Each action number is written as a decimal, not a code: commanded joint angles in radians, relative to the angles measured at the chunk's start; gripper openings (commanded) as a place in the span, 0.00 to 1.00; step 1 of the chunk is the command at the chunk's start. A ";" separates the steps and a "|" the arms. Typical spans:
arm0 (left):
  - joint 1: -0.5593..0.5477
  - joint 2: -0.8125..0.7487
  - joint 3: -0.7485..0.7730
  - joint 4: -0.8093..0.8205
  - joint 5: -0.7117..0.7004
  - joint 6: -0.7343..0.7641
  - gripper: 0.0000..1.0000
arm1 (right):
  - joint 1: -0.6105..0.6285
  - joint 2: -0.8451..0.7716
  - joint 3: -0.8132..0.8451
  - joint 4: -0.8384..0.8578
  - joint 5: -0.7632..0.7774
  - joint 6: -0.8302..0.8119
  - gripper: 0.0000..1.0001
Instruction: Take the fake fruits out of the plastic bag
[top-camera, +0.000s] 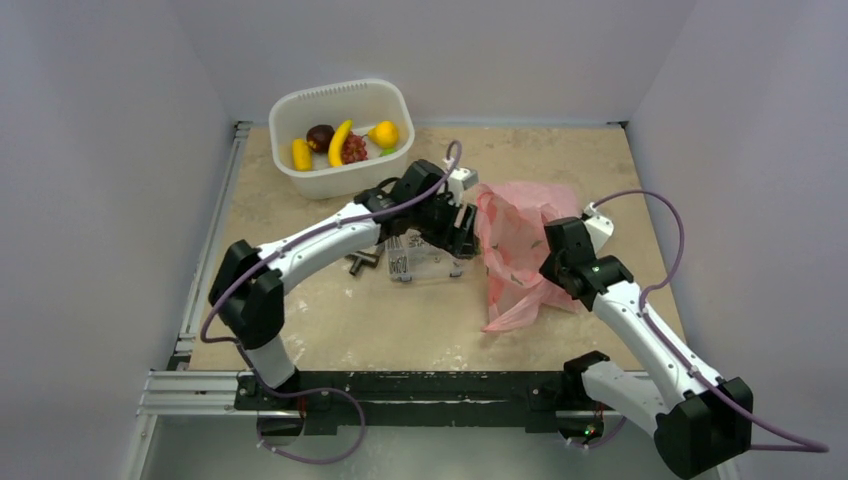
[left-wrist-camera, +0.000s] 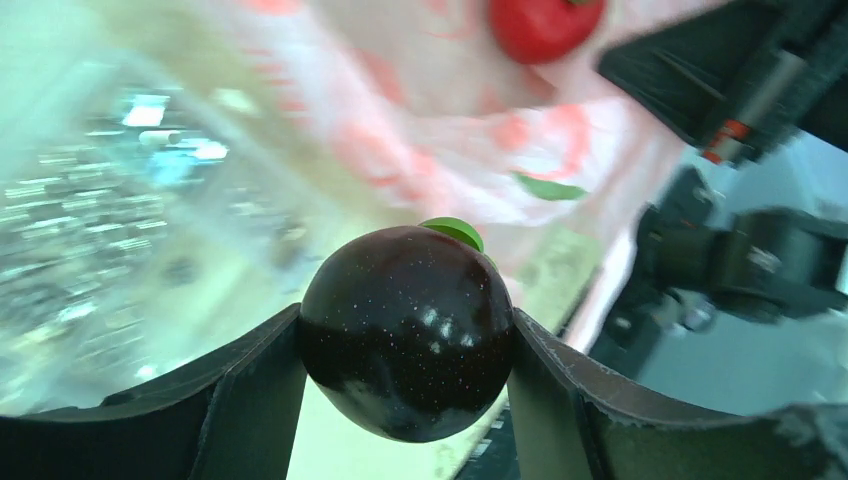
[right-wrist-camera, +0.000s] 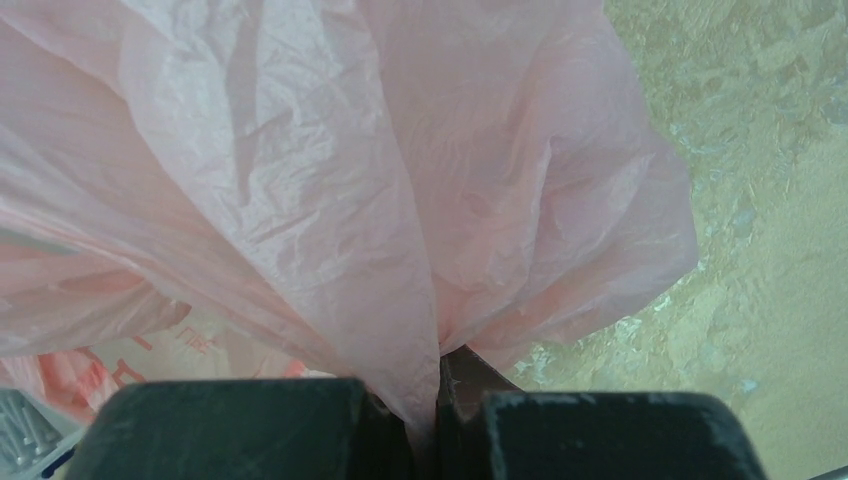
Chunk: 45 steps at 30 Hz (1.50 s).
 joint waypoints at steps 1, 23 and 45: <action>0.069 -0.175 -0.041 -0.021 -0.359 0.090 0.00 | -0.003 -0.022 -0.018 0.050 0.008 -0.021 0.00; 0.472 0.308 0.694 -0.110 -0.664 0.243 0.00 | -0.003 0.006 -0.009 0.046 -0.005 -0.033 0.00; 0.625 0.594 0.747 -0.023 -0.421 -0.019 0.52 | -0.003 0.052 0.014 0.022 -0.005 -0.031 0.00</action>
